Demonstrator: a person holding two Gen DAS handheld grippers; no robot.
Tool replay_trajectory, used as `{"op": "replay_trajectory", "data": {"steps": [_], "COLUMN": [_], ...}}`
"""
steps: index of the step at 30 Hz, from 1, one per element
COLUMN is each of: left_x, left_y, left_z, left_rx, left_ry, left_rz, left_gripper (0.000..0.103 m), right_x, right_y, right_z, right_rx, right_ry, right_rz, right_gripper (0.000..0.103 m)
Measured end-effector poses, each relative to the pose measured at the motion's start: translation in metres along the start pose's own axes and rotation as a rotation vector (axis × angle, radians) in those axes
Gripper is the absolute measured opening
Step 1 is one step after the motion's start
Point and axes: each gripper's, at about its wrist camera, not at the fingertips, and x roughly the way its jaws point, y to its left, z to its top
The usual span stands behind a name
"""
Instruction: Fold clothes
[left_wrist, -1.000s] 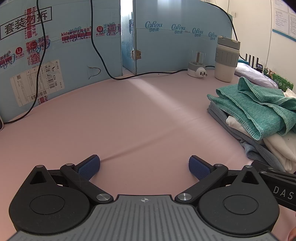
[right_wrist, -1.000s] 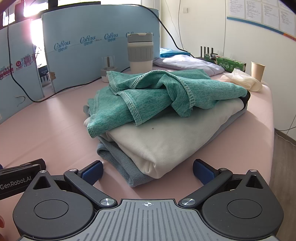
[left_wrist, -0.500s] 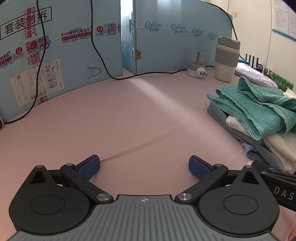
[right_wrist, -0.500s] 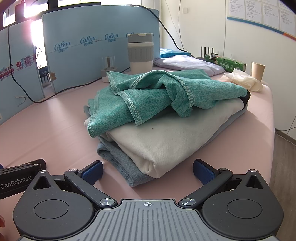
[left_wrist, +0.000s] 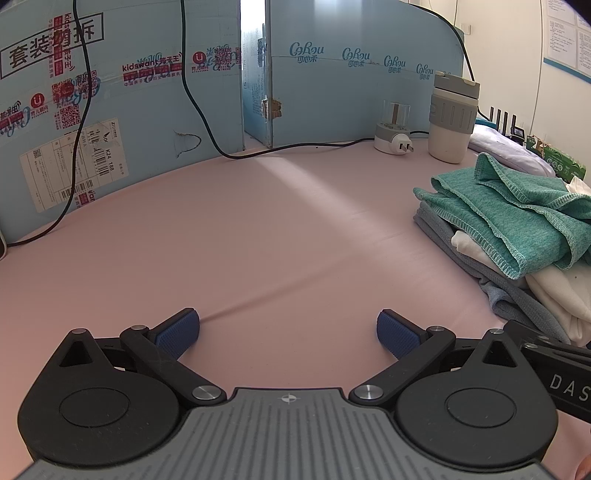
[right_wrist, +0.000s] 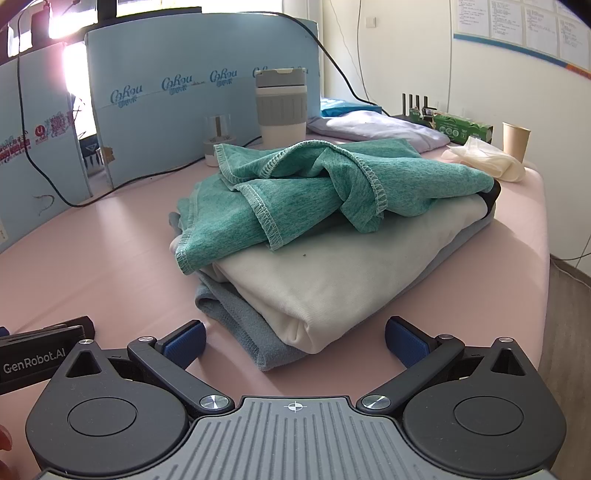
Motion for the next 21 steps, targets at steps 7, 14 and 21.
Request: {"op": "replay_trajectory", "data": {"steps": [7,14,21], "left_x": [0.0002,0.0003,0.0003], "left_y": [0.0003,0.0003,0.0002], "left_z": [0.0000,0.0000,-0.0001], "left_rx": [0.000,0.000,0.000], "left_ry": [0.000,0.000,0.000], "left_rz": [0.000,0.000,0.000], "left_gripper": [0.103,0.103,0.103], "right_x": [-0.0003,-0.0008,-0.0014], "right_y": [0.0000,0.0000,-0.0002], "right_z": [-0.0007,-0.0014,-0.0020], "right_rx": [-0.001,-0.001,0.000], "right_ry": [-0.001,-0.002,-0.003], "right_rz": [-0.001,-0.002,-0.001], "right_gripper": [0.103,0.103,0.103]}}
